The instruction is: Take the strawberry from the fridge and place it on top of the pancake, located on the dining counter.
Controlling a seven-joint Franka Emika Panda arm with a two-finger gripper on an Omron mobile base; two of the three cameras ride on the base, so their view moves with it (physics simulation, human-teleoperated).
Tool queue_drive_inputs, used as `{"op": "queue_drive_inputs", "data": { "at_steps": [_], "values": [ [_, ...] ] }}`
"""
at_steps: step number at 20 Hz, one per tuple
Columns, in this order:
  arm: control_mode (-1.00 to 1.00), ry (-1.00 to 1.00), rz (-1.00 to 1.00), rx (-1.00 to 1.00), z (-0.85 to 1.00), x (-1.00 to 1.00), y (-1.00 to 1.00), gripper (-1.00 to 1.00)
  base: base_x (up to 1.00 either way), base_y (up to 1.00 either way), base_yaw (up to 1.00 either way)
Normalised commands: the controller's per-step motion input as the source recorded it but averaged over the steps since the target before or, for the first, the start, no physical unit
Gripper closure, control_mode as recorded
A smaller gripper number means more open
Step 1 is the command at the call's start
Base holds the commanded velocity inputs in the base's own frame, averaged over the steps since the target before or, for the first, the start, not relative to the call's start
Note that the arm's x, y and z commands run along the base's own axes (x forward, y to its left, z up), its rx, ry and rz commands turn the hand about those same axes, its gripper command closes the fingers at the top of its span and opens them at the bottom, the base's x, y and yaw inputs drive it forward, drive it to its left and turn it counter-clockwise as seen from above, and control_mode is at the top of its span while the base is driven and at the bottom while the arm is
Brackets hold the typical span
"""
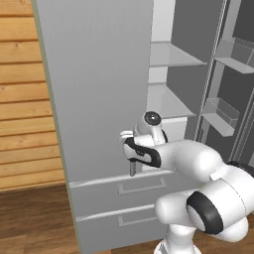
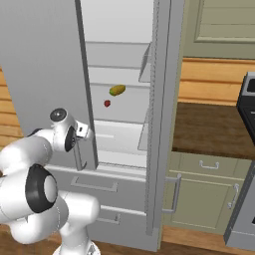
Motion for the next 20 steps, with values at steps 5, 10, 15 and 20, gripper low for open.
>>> {"op": "queue_drive_inputs", "data": {
  "at_steps": [5,10,15,20],
  "values": [
    [-1.00,0.00,0.00,0.00,-0.15,0.02,0.02,1.00,0.00,0.00,0.00],
    [-1.00,0.00,0.00,0.00,-0.13,0.00,0.00,1.00,0.00,0.00,0.00],
    [-1.00,-0.01,-0.05,0.00,-0.01,-0.14,0.02,1.00,0.00,0.00,0.00],
    [-1.00,0.00,-0.18,-0.03,0.00,-0.48,0.10,1.00,0.00,0.00,0.00]
  ]
}}
